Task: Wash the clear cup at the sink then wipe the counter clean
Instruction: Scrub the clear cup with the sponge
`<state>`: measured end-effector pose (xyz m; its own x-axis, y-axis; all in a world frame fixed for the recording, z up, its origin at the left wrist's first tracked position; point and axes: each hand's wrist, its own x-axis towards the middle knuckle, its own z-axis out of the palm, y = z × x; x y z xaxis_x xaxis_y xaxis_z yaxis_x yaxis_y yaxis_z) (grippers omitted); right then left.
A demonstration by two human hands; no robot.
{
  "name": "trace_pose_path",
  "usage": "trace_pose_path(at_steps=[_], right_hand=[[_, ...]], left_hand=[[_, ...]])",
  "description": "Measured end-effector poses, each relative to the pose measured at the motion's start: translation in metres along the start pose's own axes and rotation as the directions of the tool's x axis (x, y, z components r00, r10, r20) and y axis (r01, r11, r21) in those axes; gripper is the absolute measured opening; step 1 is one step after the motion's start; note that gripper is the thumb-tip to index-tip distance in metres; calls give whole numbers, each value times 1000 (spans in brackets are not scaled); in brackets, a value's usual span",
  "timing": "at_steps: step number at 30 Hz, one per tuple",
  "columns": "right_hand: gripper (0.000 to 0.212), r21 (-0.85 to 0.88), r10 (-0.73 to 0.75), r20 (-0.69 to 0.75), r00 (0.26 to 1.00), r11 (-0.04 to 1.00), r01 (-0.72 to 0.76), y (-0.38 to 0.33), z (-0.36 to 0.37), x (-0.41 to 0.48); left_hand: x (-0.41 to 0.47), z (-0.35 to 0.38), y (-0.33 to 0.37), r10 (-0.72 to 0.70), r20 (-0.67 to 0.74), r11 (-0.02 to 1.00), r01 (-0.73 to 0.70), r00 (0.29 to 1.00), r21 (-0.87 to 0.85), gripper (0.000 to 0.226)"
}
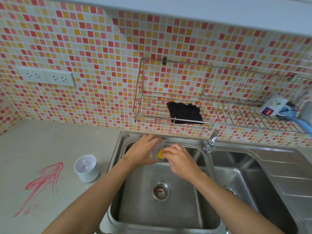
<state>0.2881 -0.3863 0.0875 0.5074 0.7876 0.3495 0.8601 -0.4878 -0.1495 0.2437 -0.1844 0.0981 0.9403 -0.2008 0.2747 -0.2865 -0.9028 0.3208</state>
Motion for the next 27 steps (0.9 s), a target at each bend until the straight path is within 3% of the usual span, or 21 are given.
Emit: trace_pose_path(at_steps=[2, 8, 13, 16, 21, 23, 25, 27], right_hand=[[28, 149, 75, 22, 997, 986, -77, -4, 2, -3], [26, -34, -62, -17, 998, 998, 62, 4, -5, 0], [23, 4, -51, -104, 993, 999, 51, 5, -16, 9], [24, 87, -37, -64, 997, 995, 42, 2, -19, 14], [27, 369, 194, 96, 976, 904, -216, -1, -24, 17], [26, 405, 228, 166, 960, 871, -277, -3, -21, 17], [27, 309, 172, 185, 968, 925, -224, -5, -18, 17], [30, 67, 57, 128, 990, 996, -66, -2, -15, 17]], left_hand=[[-1, 0, -3, 0, 6, 1000, 0, 1000, -16, 73], [4, -4, -3, -29, -11, 992, 28, 1000, -124, 79], [4, -3, 4, -120, -44, 970, 108, 992, -219, 93], [4, 4, 1, -170, -100, 968, 147, 980, -201, 94], [4, 8, -7, -102, -145, 989, 84, 984, -125, 80], [4, 10, -8, -80, -132, 997, 76, 988, -30, 76], [4, 7, -7, -76, -71, 994, 81, 995, 74, 74], [6, 3, -6, -70, -32, 993, 73, 997, 96, 74]])
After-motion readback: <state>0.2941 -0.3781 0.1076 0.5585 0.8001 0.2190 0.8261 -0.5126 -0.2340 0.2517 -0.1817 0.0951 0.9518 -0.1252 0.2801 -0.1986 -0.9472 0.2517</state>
